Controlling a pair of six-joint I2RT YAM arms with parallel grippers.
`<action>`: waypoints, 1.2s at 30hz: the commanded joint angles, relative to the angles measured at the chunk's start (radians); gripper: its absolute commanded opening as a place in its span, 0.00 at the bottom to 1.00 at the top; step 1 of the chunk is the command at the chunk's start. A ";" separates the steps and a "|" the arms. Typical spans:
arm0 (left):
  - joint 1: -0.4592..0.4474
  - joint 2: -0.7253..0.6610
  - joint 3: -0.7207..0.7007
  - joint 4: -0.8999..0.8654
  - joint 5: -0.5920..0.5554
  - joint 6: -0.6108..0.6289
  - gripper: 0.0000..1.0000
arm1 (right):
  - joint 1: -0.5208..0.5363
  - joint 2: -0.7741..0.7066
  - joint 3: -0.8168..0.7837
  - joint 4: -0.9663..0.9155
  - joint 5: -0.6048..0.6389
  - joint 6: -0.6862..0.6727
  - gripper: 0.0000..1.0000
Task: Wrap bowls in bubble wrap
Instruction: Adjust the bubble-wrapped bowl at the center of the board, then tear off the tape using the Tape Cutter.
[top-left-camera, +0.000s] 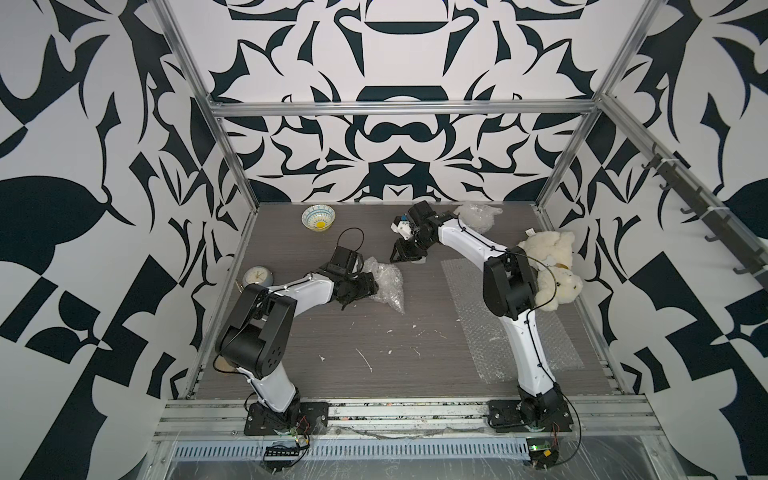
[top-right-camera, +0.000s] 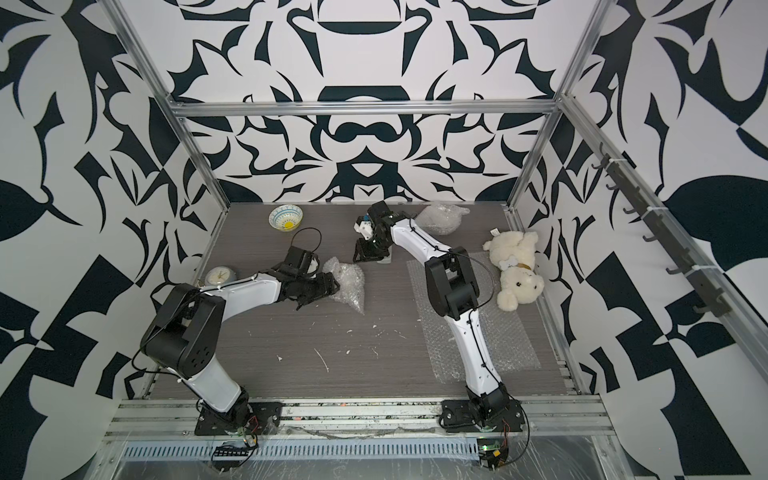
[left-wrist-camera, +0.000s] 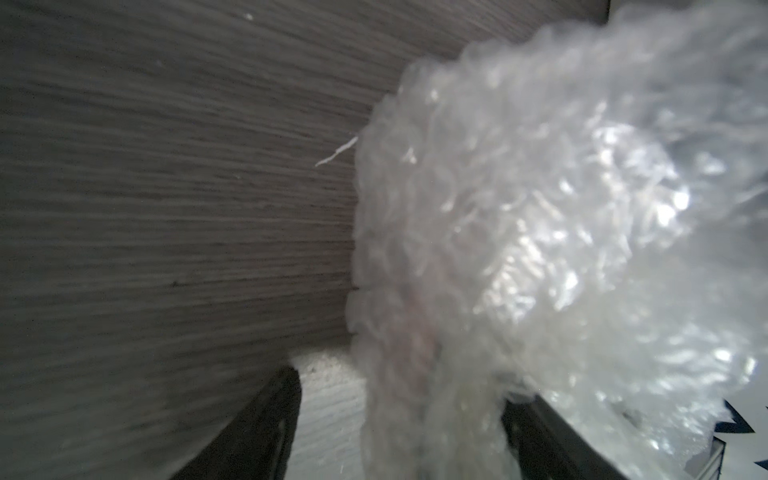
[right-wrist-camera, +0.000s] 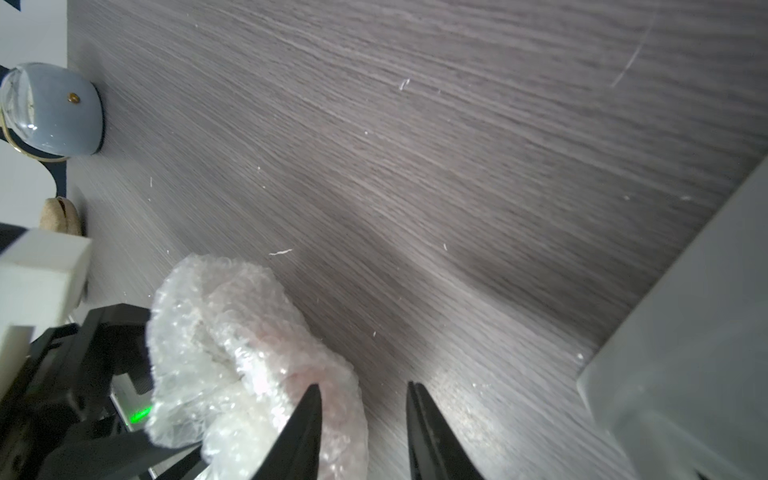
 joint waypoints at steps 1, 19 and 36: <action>0.003 0.012 0.031 -0.049 -0.035 0.015 0.79 | 0.030 -0.019 -0.062 0.044 -0.031 0.024 0.37; -0.014 0.023 0.074 -0.087 -0.080 -0.024 0.84 | 0.044 -0.199 -0.345 0.184 0.027 0.109 0.37; -0.025 0.008 0.026 -0.056 -0.075 -0.050 0.84 | -0.229 -0.226 -0.317 0.394 0.012 0.251 0.37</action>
